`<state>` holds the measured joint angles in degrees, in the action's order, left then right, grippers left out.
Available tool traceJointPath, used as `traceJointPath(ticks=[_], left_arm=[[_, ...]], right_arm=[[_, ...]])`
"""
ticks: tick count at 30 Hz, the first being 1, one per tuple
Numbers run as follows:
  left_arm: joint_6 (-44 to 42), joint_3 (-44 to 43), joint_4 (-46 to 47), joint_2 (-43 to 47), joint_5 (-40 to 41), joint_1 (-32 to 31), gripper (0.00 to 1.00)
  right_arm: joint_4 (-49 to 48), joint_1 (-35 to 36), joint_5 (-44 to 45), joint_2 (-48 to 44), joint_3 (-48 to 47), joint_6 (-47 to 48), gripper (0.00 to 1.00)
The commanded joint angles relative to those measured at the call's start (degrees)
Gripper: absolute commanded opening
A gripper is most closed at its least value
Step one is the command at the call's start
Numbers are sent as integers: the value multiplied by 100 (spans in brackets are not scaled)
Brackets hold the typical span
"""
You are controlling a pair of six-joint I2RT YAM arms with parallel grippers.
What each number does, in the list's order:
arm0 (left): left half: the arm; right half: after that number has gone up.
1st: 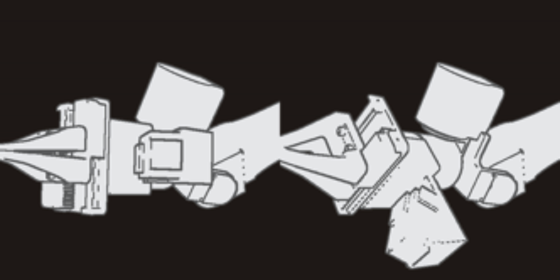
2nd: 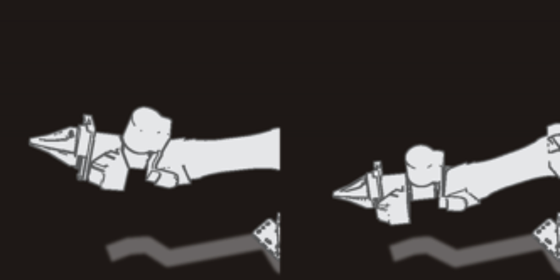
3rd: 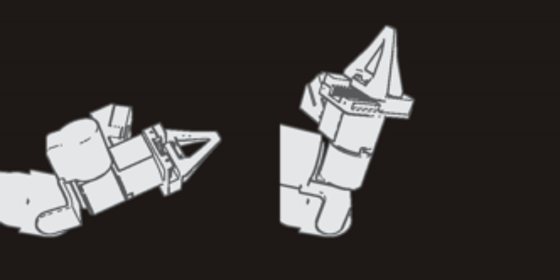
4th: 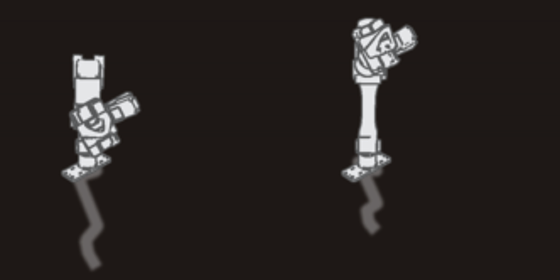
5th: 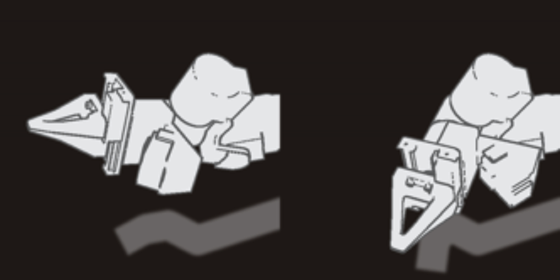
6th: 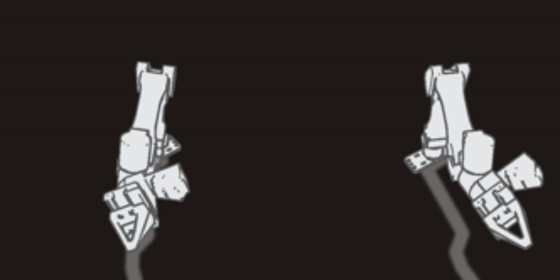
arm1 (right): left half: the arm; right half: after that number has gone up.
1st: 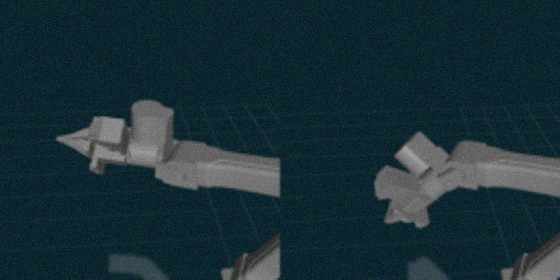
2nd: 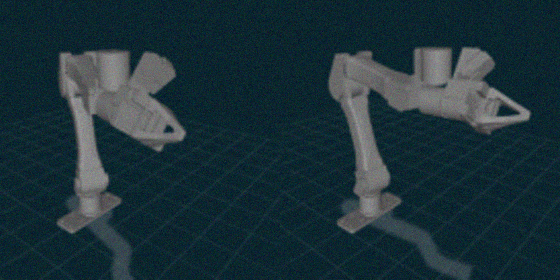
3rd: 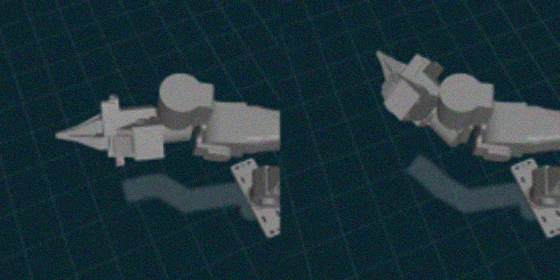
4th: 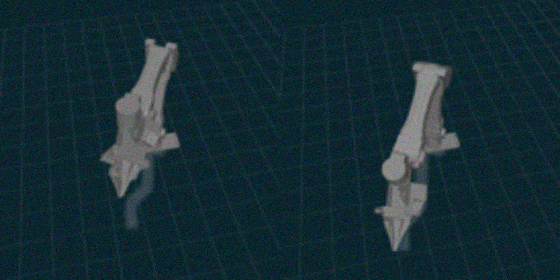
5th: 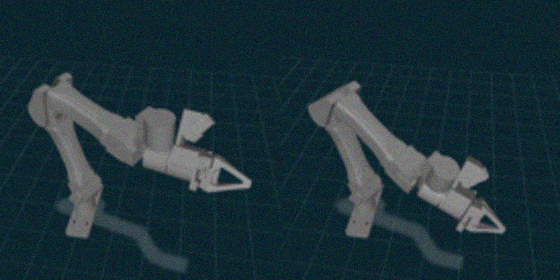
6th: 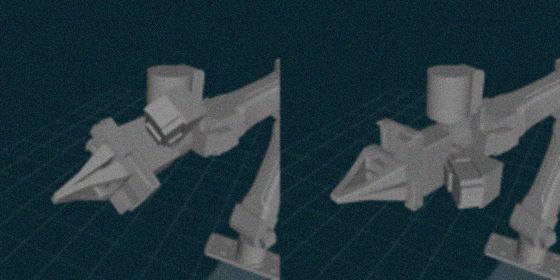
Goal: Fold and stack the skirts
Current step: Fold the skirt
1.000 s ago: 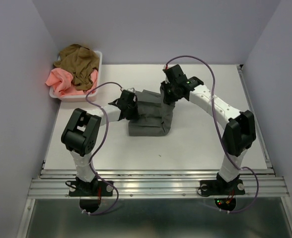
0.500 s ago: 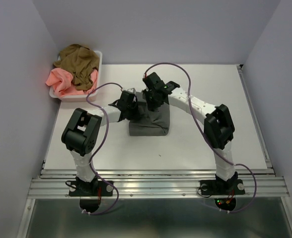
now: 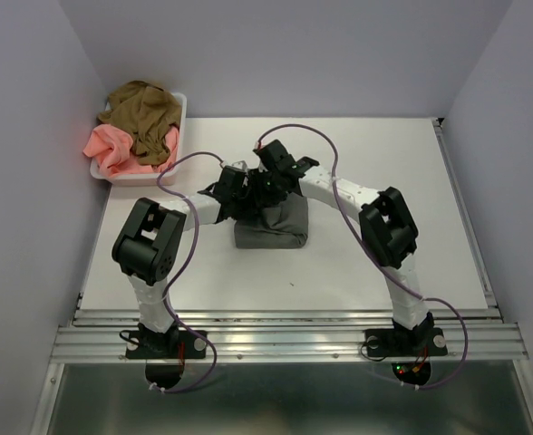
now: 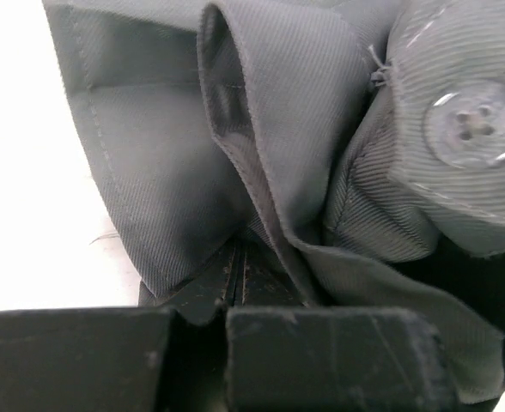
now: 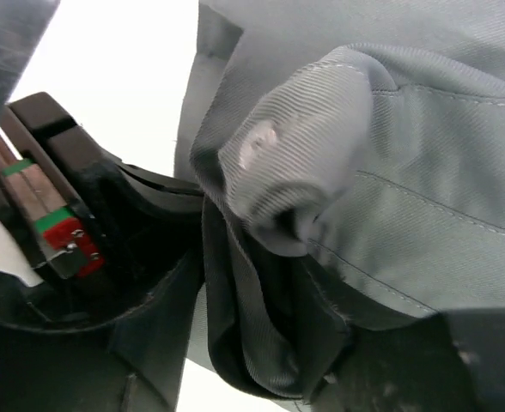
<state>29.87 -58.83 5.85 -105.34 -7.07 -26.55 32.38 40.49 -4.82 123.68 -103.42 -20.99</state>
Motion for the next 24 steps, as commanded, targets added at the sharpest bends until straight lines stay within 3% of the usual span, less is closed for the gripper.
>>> traceJointPath(ticks=[1,11,17,19,21,24], left_arm=[[37,117,-84,180,57,-26,0],[45,91,-92,268,180,-26,0],[45,64,-101,286,197,-26,0],[45,73,-110,330,232,-17,0],[37,73,-128,365,250,-26,0],[28,38,-215,461,311,-26,0]], right_arm=[[-417,29,-317,-159,-21,24,56],[-399,29,-450,-1327,181,438,72],[-399,29,-64,-1934,322,552,73],[-399,29,445,-2031,453,588,68],[-382,-23,876,-2067,533,561,51],[-382,-208,1106,-2085,691,465,37]])
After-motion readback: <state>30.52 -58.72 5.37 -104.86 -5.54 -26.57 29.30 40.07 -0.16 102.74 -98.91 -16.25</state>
